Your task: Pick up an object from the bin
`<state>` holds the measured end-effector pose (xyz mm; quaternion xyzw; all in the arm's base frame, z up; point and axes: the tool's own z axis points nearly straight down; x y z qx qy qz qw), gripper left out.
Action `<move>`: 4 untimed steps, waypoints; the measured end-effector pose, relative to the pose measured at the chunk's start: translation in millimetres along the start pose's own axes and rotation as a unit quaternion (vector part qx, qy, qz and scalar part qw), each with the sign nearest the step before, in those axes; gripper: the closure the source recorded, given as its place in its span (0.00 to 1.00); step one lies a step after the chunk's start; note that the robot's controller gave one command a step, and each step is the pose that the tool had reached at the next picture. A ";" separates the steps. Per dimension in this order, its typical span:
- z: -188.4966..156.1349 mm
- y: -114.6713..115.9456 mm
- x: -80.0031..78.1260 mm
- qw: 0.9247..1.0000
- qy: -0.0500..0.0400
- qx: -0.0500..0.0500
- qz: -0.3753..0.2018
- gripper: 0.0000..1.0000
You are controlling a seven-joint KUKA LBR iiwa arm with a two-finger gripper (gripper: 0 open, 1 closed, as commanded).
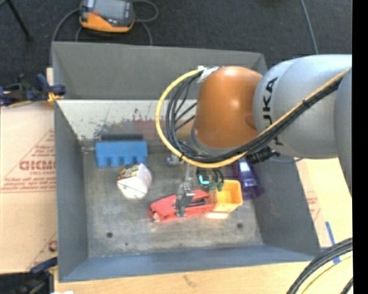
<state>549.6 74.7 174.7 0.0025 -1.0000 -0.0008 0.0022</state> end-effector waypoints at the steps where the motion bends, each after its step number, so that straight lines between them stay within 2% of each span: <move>1: -3.7 -0.2 -1.7 1.000 -0.004 0.000 0.001 0.00; 2: 96.5 -19.4 5.0 0.997 -0.004 0.000 -0.076 1.00; 3: 96.5 -19.4 5.0 0.997 -0.004 0.000 -0.075 1.00; 4: -59.5 -43.6 -24.4 0.995 -0.006 0.002 -0.100 1.00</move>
Offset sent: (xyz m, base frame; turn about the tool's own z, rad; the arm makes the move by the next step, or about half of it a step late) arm -0.0094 -0.0197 -0.1047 -0.1533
